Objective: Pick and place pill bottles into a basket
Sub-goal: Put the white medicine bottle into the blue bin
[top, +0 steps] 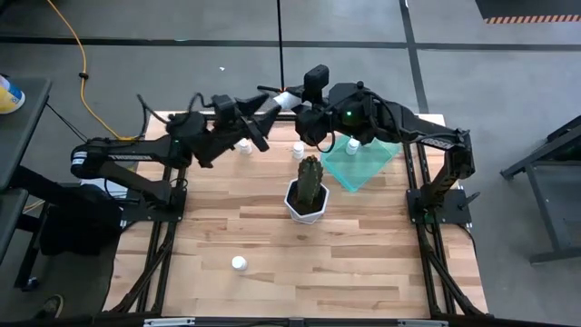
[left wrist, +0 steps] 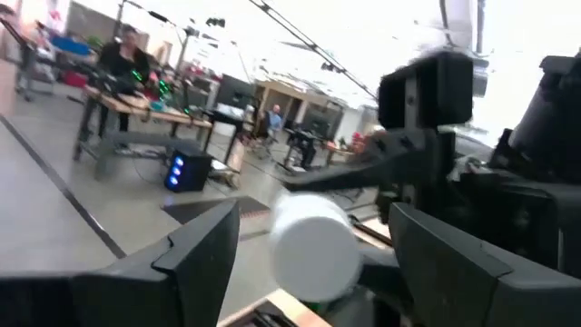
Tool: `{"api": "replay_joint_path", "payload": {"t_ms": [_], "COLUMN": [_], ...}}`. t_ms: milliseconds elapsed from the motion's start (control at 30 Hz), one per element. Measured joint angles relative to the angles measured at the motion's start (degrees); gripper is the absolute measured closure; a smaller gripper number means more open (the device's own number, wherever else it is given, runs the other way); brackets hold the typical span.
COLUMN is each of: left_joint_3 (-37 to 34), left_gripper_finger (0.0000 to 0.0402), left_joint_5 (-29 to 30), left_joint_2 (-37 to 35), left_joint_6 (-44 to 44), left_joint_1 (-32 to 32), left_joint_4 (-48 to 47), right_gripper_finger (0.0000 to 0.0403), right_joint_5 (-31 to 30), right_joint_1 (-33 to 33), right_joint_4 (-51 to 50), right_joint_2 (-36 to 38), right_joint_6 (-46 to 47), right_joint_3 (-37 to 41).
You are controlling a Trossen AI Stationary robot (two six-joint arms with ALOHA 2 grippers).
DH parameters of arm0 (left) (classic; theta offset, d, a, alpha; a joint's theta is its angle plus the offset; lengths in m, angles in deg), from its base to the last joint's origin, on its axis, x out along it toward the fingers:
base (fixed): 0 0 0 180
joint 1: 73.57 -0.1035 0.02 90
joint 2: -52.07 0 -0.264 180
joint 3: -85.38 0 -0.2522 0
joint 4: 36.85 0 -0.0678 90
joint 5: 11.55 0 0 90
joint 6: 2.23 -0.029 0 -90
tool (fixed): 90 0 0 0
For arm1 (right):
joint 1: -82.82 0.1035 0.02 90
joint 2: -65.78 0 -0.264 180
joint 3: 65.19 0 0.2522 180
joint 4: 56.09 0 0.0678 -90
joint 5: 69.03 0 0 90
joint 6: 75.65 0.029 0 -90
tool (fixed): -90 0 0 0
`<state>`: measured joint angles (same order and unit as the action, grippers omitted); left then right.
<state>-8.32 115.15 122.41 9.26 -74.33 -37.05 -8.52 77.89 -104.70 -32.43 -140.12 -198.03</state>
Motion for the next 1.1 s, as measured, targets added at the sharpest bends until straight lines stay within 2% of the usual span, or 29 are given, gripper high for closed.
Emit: {"api": "replay_joint_path", "payload": {"t_ms": [167, 400, 500, 633, 800, 967, 1100], "left_joint_3": [0.0, 0.0, 0.0, 0.0, 0.0, 0.0, 0.0], "left_gripper_finger": [0.0091, 0.0117, 0.0127, 0.0137, 0.0145, 0.0147, 0.0147], "left_joint_5": [2.8, 4.1, 4.1, 4.1, 4.1, 4.1, 4.6], "left_joint_2": [-4.0, -11.0, -13.2, -15.1, -16.5, -17.3, -17.4], "left_joint_6": [-4.3, -0.7, 1.7, 5.1, 7.4, 8.6, 8.6], "left_joint_1": [0.0, 0.0, 0.0, 0.0, 0.0, 0.0, 0.0], "left_joint_4": [-2.8, -14.9, -19.9, -26.1, -31.1, -35.6, -36.7], "right_gripper_finger": [0.0246, 0.0246, 0.0246, 0.0246, 0.0246, 0.0248, 0.0248], "right_joint_5": [0.3, 7.6, 12.5, 22.6, 29.7, 44.1, 45.0], "right_joint_1": [-1.3, -8.9, -12.6, -17.9, -24.3, -30.0, -31.5], "right_joint_4": [-0.3, -8.0, -11.1, -14.2, -20.1, -29.5, -34.5], "right_joint_2": [0.3, 1.7, 2.0, 2.6, 2.7, 2.9, 2.9], "right_joint_6": [3.8, 15.9, 21.7, 26.8, 28.7, 28.5, 28.2], "right_joint_3": [0.0, -0.1, -0.1, 0.0, -0.1, 0.0, 0.0]}}
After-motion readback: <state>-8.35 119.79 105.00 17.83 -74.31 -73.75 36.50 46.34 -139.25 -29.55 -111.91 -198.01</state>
